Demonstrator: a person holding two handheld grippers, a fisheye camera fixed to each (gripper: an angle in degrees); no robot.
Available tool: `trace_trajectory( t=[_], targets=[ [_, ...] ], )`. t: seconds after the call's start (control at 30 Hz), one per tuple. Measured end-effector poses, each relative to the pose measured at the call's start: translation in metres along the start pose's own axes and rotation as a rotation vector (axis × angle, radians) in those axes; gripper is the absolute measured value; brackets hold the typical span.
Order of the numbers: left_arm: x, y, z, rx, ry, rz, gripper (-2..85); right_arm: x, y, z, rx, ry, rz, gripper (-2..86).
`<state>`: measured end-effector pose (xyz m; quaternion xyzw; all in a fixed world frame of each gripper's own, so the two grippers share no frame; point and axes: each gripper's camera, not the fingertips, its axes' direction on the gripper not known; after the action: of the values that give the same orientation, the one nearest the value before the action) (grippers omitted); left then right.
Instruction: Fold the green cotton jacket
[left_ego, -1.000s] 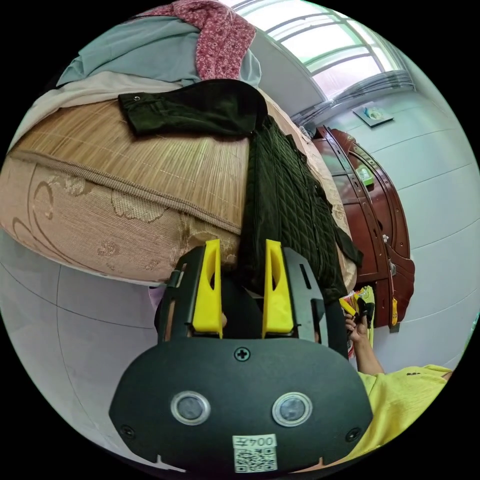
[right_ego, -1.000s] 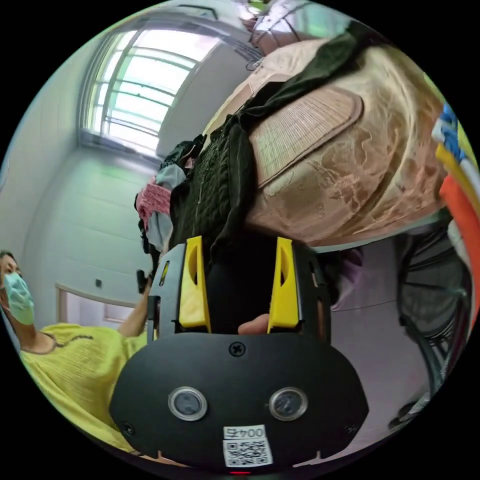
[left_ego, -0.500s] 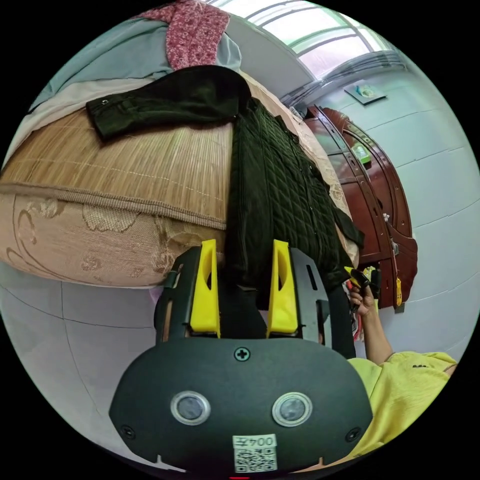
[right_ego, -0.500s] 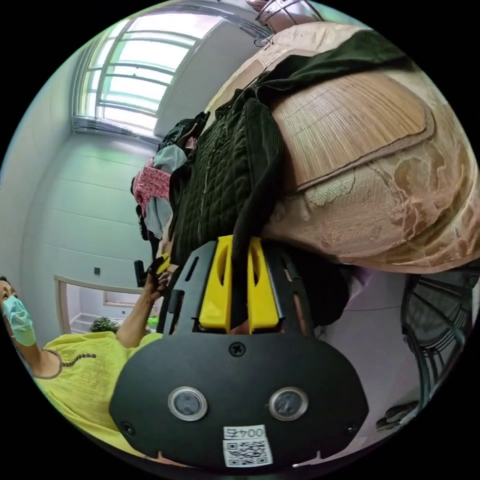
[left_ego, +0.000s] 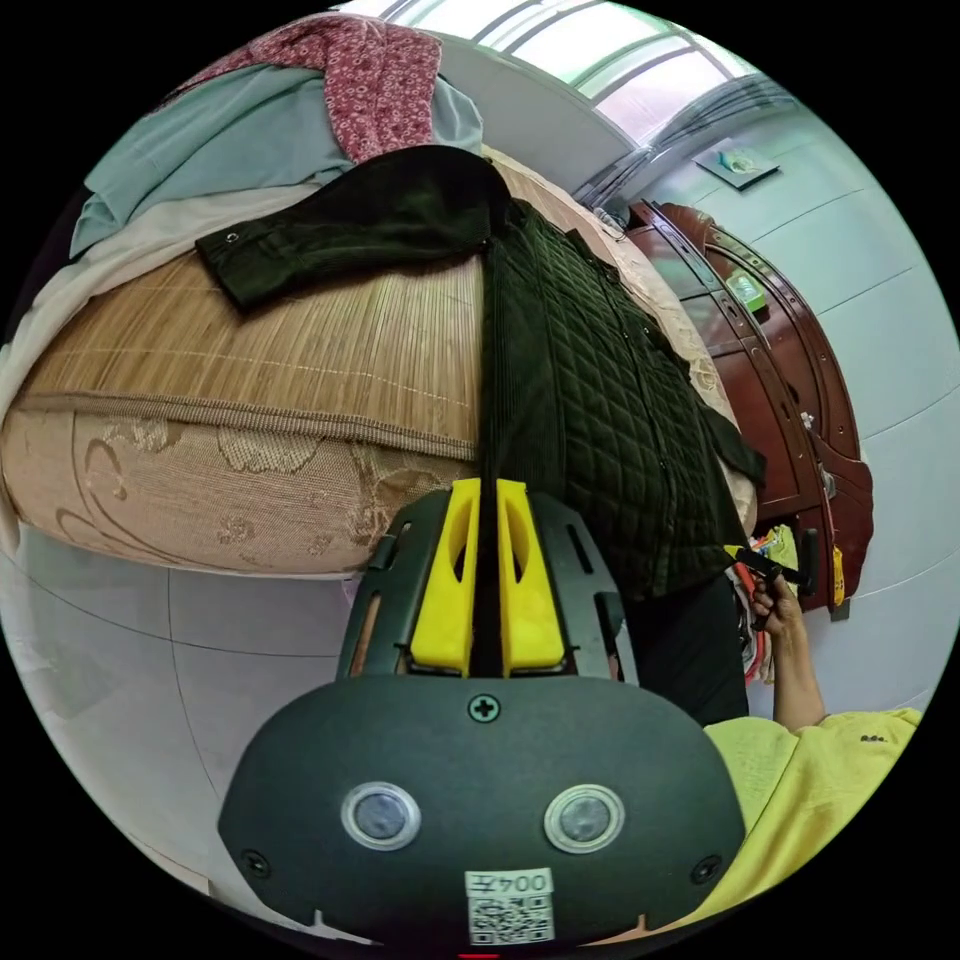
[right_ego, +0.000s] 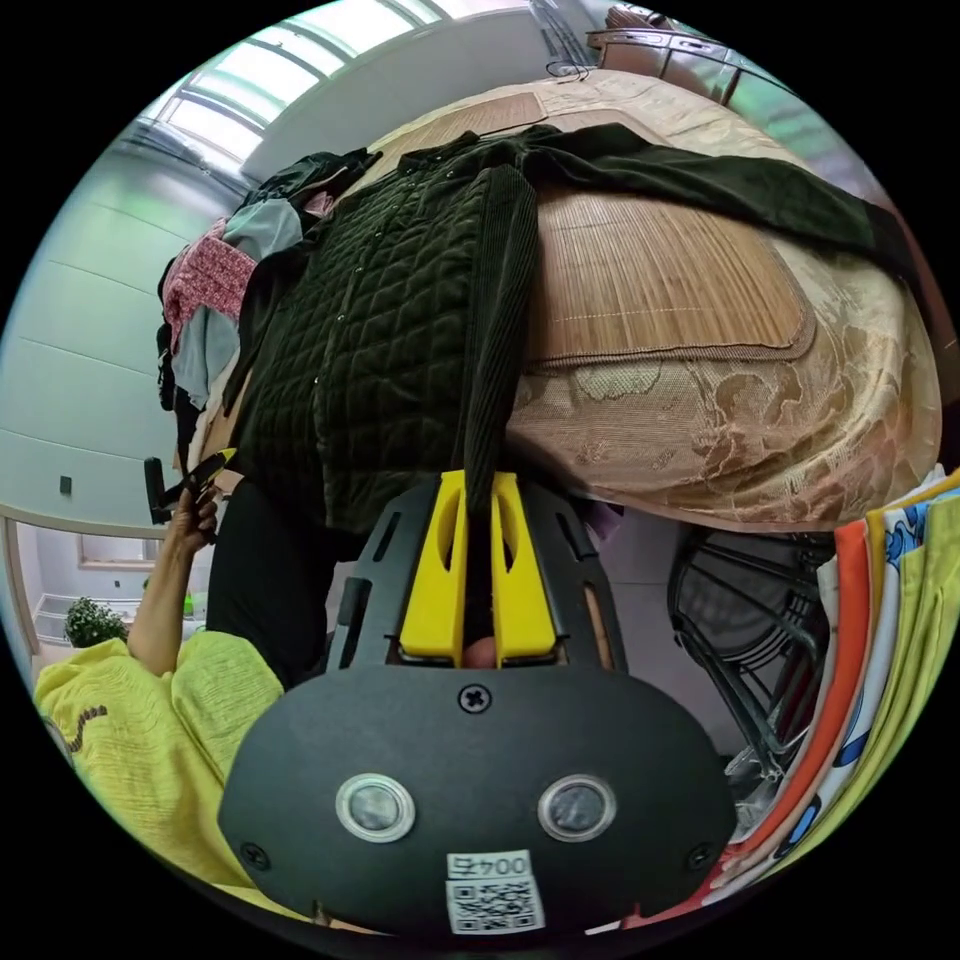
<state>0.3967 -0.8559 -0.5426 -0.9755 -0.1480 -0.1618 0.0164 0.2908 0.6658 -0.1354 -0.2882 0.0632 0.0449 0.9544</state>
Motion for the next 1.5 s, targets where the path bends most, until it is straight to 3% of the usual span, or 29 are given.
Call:
trace_trajectory(
  t=[0.2, 0.3, 0.4, 0.53, 0.63, 0.73, 0.87, 1.17, 1.23, 1.5],
  targets=[
    [0.008, 0.024, -0.024, 0.082, 0.021, 0.005, 4.6, -0.013, 0.035, -0.046, 0.222, -0.028, 0.02, 9.9],
    [0.034, 0.033, -0.03, 0.125, -0.061, 0.08, 3.7, -0.035, 0.044, -0.054, 0.294, -0.026, -0.004, 9.9],
    [0.083, 0.022, -0.016, 0.1, -0.168, 0.233, 2.1, -0.068, 0.034, -0.039, 0.279, -0.019, -0.074, 5.6],
    [0.137, -0.003, 0.033, -0.02, -0.284, 0.38, 0.9, -0.124, 0.001, 0.007, 0.225, 0.208, -0.18, 0.0],
    [0.148, -0.005, 0.077, -0.174, -0.33, 0.384, 0.5, -0.149, -0.019, 0.054, 0.127, 0.364, -0.226, -0.5],
    [0.15, 0.006, 0.079, -0.112, -0.333, 0.35, 0.2, -0.154, -0.026, 0.103, 0.004, 0.431, -0.208, -0.6],
    [0.148, 0.007, 0.076, -0.12, -0.288, 0.325, 0.2, -0.154, -0.005, 0.109, 0.125, 0.437, -0.175, -0.6],
    [0.16, 0.01, 0.068, -0.121, -0.297, 0.343, 0.2, -0.094, 0.036, 0.093, 0.3, 0.088, -0.046, 0.6],
    [0.167, 0.011, 0.067, -0.123, -0.326, 0.358, 0.3, -0.092, 0.065, 0.075, 0.51, -0.01, -0.174, 5.3],
    [0.169, 0.015, 0.048, -0.059, -0.299, 0.357, 0.8, -0.054, 0.09, 0.071, 0.636, -0.191, -0.186, 14.5]
  ],
)
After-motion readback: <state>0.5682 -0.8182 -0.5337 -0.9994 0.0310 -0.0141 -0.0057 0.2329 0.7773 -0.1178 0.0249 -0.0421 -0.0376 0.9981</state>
